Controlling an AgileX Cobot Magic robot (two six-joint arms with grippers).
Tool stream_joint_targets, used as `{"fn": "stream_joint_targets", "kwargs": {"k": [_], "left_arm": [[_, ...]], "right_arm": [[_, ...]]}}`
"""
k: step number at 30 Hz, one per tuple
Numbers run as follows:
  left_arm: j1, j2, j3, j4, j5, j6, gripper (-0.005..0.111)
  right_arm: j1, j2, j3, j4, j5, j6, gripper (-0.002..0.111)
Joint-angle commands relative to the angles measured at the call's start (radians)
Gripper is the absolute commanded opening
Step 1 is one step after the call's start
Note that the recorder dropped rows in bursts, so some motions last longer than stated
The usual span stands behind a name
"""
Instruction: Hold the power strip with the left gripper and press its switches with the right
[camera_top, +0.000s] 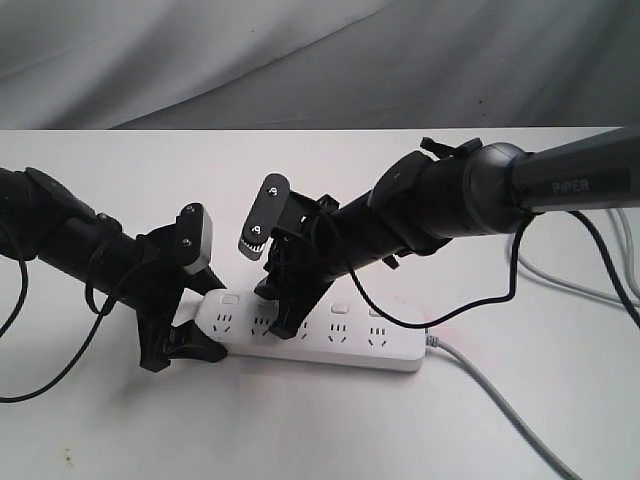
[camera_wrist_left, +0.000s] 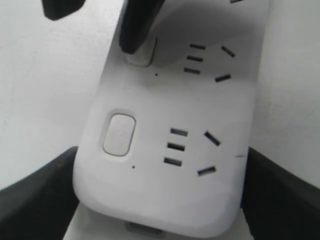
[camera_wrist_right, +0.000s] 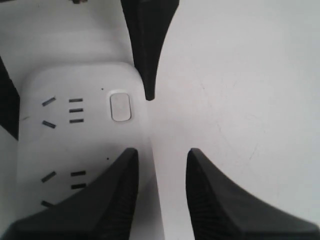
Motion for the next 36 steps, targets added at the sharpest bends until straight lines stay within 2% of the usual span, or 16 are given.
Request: {"fn": "stream_joint_targets", "kwargs": {"k": [1, 26, 31, 36], "left_arm": [[-0.003, 0.004, 0.000, 0.003, 0.002, -0.011, 0.051], [-0.003, 0.004, 0.000, 0.003, 0.002, -0.011, 0.051], [-0.003, 0.004, 0.000, 0.003, 0.002, -0.007, 0.051], [-0.003, 0.004, 0.000, 0.003, 0.002, -0.007, 0.051]], "right_arm": [[0.002, -0.001, 0.005, 0.012, 0.004, -0.010, 0.030], [0.002, 0.075, 0.006, -0.007, 0.042, 0.002, 0.030], [0.002, 0.082, 0.006, -0.105, 0.052, 0.092, 0.030], [0.000, 0.082, 0.006, -0.120, 0.052, 0.112, 0.030]]}}
